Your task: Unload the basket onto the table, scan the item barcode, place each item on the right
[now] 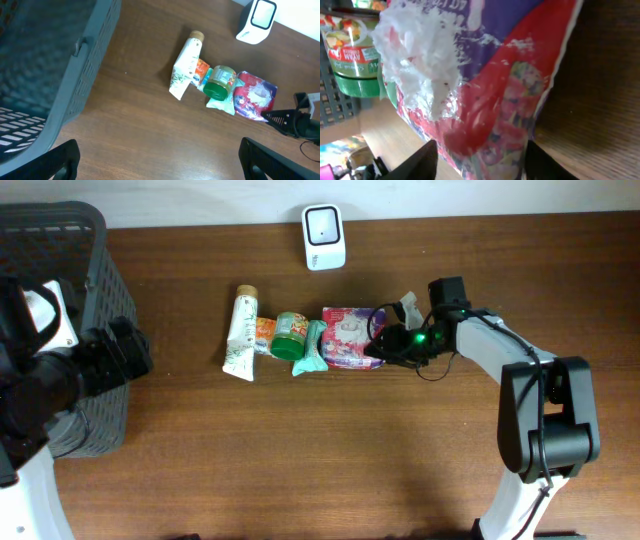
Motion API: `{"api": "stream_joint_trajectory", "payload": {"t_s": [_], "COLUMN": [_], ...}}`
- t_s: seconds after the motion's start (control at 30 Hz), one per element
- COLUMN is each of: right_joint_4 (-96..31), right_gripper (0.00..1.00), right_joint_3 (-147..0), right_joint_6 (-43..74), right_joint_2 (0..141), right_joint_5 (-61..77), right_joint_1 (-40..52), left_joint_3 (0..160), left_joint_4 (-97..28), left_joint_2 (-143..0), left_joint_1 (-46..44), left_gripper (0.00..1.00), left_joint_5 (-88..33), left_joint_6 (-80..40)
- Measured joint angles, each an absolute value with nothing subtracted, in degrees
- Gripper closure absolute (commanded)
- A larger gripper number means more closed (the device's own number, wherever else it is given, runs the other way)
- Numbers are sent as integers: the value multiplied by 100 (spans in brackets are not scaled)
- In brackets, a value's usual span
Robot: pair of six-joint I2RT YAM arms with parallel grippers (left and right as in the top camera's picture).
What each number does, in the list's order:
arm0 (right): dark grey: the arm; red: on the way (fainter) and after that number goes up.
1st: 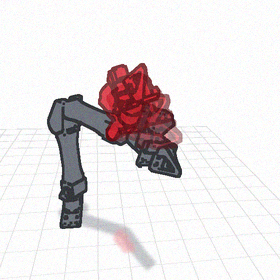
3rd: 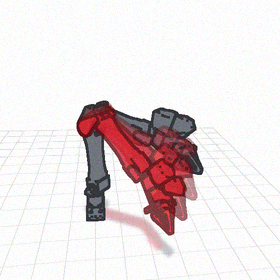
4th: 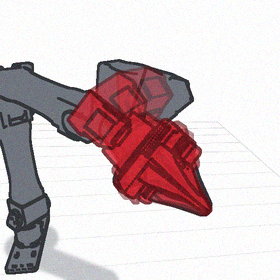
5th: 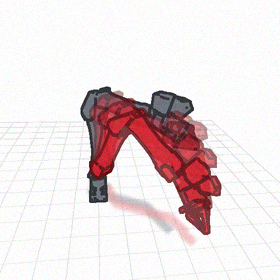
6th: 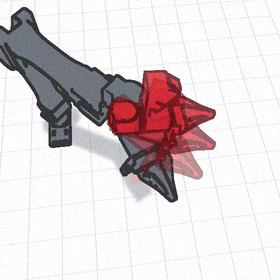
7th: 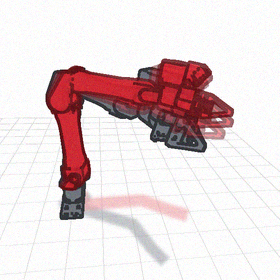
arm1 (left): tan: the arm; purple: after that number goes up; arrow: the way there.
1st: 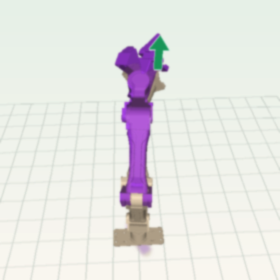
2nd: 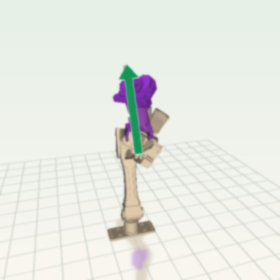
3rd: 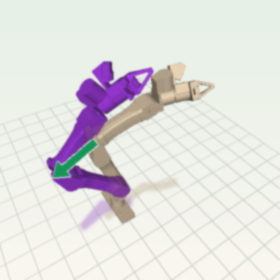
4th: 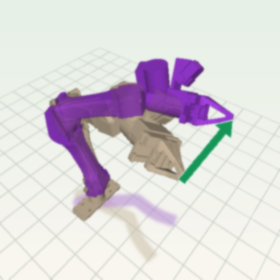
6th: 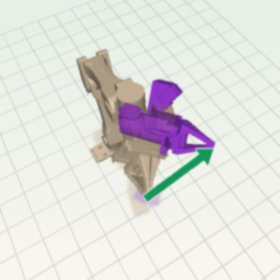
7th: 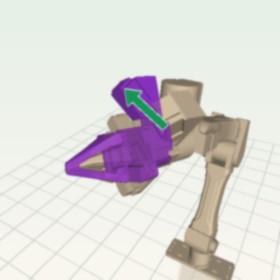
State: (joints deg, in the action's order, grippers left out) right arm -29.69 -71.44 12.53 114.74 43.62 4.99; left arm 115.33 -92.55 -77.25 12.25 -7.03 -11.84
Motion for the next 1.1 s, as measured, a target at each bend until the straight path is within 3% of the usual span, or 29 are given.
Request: {"api": "stream_joint_trajectory", "payload": {"t_s": [0.03,0.3,0.53,0.77,0.8,0.83,0.9,1.03,1.1], "right_joint_4": [-2969,-3686,-6372,-7483,-7478,-7478,-7470,-7240,-7061], "right_gripper": [96,96,96,96,92,75,55,32,25], "right_joint_3": [-7144,-7570,-9677,-10366,-10366,-10366,-10366,-10366,-10320], "right_joint_6": [1278,1330,1175,1448,1507,1525,1459,947,582], "right_joint_2": [11474,11472,11194,10949,10951,10951,10951,10958,10982], "right_joint_5": [4357,4204,2390,21,-226,-357,-379,362,1061], "right_joint_1": [497,497,497,567,580,582,580,408,174], "left_joint_3": [11533,11533,11533,11533,11533,11533,11533,11533,11533], "left_joint_4": [-9258,-9258,-9255,-9258,-9258,-9258,-9258,-9258,-9260], "left_joint_2": [-7725,-7725,-7725,-7725,-7725,-7725,-7725,-7725,-7725], "left_joint_1": [1225,1225,1225,1225,1225,1225,1225,1225,1225], "left_gripper": [1,1,1,1,1,1,1,1,1], "left_joint_5": [-703,-703,-703,-703,-703,-703,-703,-703,-703], "left_joint_6": [-1184,-1184,-1184,-1184,-1184,-1184,-1184,-1184,-1184]}}
